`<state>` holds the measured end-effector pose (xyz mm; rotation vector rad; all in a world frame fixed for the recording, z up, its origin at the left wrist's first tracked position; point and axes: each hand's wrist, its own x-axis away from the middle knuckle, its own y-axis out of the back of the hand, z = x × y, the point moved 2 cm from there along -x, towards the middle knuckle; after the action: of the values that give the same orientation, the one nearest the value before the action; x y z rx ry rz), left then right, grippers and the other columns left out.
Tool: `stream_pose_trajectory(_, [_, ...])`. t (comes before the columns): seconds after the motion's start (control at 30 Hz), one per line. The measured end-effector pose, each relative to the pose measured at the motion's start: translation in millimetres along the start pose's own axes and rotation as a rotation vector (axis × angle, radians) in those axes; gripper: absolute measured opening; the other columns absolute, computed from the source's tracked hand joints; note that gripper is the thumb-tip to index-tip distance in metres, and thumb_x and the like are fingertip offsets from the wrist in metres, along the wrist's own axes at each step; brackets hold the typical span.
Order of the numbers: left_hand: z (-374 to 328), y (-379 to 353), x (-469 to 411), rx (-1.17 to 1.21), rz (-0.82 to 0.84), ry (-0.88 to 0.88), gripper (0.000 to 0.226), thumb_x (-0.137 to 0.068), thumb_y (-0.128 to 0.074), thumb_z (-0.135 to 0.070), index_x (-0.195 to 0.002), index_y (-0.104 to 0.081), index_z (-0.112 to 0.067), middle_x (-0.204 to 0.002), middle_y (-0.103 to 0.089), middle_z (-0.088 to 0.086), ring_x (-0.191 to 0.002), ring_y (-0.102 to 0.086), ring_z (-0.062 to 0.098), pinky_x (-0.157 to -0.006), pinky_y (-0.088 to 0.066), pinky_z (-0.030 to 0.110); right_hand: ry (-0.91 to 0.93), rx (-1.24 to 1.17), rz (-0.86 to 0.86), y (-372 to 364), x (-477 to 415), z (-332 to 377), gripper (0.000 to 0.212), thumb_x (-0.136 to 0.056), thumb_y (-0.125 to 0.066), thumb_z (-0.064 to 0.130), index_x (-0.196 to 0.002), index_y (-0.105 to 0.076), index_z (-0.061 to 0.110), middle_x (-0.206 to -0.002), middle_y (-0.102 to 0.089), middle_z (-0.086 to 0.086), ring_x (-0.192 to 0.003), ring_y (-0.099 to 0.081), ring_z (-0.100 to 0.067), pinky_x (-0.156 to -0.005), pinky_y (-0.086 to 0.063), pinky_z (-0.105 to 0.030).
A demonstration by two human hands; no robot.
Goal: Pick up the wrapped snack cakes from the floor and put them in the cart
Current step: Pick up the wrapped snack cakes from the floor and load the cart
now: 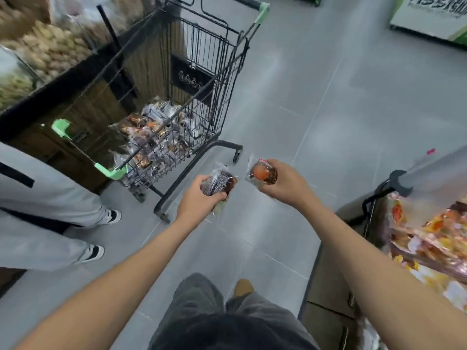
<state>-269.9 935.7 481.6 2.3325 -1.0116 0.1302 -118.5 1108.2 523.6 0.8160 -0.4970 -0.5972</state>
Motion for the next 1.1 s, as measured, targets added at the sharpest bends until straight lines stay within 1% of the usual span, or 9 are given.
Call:
stream_pose_trajectory(0.13, [-4.0,26.4,-42.0,0.025,-0.121,0.043,0.045,-0.068,-0.077,-0.038,-0.103,-0.048,-0.040,-0.090,-0.052,-0.028,-0.081,-0.051,-0.004,-0.062,-0.036,0.018,0.126,0.007,0.085,-6.7,-72.2,31.4,0.045,-0.075,-0.070,0.039,-0.116,-0.057,0.026,-0.104,-0.063,0.006,-0.092,-0.057,-0.016,-0.071,-0.046,-0.031])
stream_pose_trajectory(0.23, [-2.6,48.3,-82.1,0.021,-0.202,0.088,0.051,-0.068,-0.075,-0.045,-0.109,-0.046,-0.042,-0.099,-0.052,-0.024,-0.089,-0.047,0.003,-0.062,-0.033,0.019,0.218,0.002,0.141,-16.7,-128.3,56.4,0.050,-0.074,-0.070,0.036,-0.120,-0.057,0.024,-0.107,-0.064,0.005,-0.094,-0.059,-0.017,-0.070,-0.045,-0.028])
stream_pose_trajectory(0.43, [5.7,93.3,-186.6,0.092,-0.286,0.160,0.057,-0.070,-0.073,-0.046,-0.120,-0.048,-0.034,-0.130,-0.054,-0.007,-0.117,-0.050,0.016,-0.085,-0.039,0.031,0.274,0.025,0.223,-35.8,-248.7,104.4,0.040,-0.075,-0.065,0.047,-0.104,-0.057,0.021,-0.093,-0.064,0.002,-0.085,-0.059,-0.021,-0.072,-0.052,-0.040])
stream_pose_trajectory(0.6, [1.6,123.9,-264.9,0.132,-0.304,0.225,0.053,-0.073,-0.073,-0.046,-0.118,-0.048,-0.034,-0.114,-0.058,-0.005,-0.097,-0.056,0.016,-0.068,-0.038,0.028,0.253,0.051,0.230,-36.9,-335.2,138.5,0.037,-0.075,-0.066,0.049,-0.100,-0.057,0.024,-0.087,-0.065,0.004,-0.078,-0.060,-0.018,-0.069,-0.052,-0.038])
stream_pose_trajectory(0.7, [-7.1,139.3,-303.6,0.159,-0.326,0.289,0.049,-0.073,-0.072,-0.049,-0.113,-0.045,-0.039,-0.097,-0.050,-0.017,-0.069,-0.054,-0.004,-0.058,-0.032,0.022,0.258,0.045,0.231,-38.5,-378.7,160.8,0.035,-0.068,-0.063,0.051,-0.094,-0.053,0.030,-0.082,-0.062,0.008,-0.073,-0.057,-0.014,-0.064,-0.049,-0.032])
stream_pose_trajectory(0.77, [-6.5,145.7,-322.6,0.182,-0.347,0.341,0.051,-0.074,-0.070,-0.051,-0.115,-0.044,-0.036,-0.088,-0.047,-0.018,-0.062,-0.051,-0.003,-0.054,-0.032,0.023,0.259,0.052,0.259,-46.4,-403.4,170.9,0.031,-0.067,-0.065,0.042,-0.093,-0.052,0.030,-0.078,-0.059,0.010,-0.070,-0.056,-0.013,-0.059,-0.046,-0.030])
stream_pose_trajectory(0.93, [14.8,155.1,-359.7,0.273,-0.394,0.510,0.064,-0.077,-0.069,-0.049,-0.129,-0.040,-0.026,-0.115,-0.054,-0.001,-0.094,-0.054,0.018,-0.078,-0.046,0.036,0.229,0.078,0.392,-81.5,-461.1,188.5,0.041,-0.073,-0.067,0.031,-0.111,-0.052,0.023,-0.088,-0.059,0.005,-0.080,-0.059,-0.019,-0.069,-0.052,-0.038])
stream_pose_trajectory(1.0, [23.9,154.5,-367.2,0.317,-0.415,0.599,0.067,-0.079,-0.068,-0.048,-0.134,-0.037,-0.025,-0.132,-0.050,0.002,-0.110,-0.052,0.023,-0.093,-0.043,0.040,0.219,0.093,0.497,-101.6,-481.4,191.7,0.038,-0.074,-0.066,0.032,-0.107,-0.051,0.020,-0.088,-0.061,0.000,-0.081,-0.061,-0.024,-0.072,-0.054,-0.042])
stream_pose_trajectory(1.1, [38.1,150.3,-374.4,0.382,-0.481,0.735,0.071,-0.082,-0.067,-0.044,-0.140,-0.033,-0.020,-0.144,-0.041,0.004,-0.120,-0.047,0.024,-0.099,-0.037,0.040,0.173,0.158,0.641,-135.9,-505.5,193.8,0.046,-0.075,-0.067,0.038,-0.114,-0.049,0.020,-0.097,-0.065,-0.004,-0.089,-0.062,-0.026,-0.081,-0.053,-0.042])
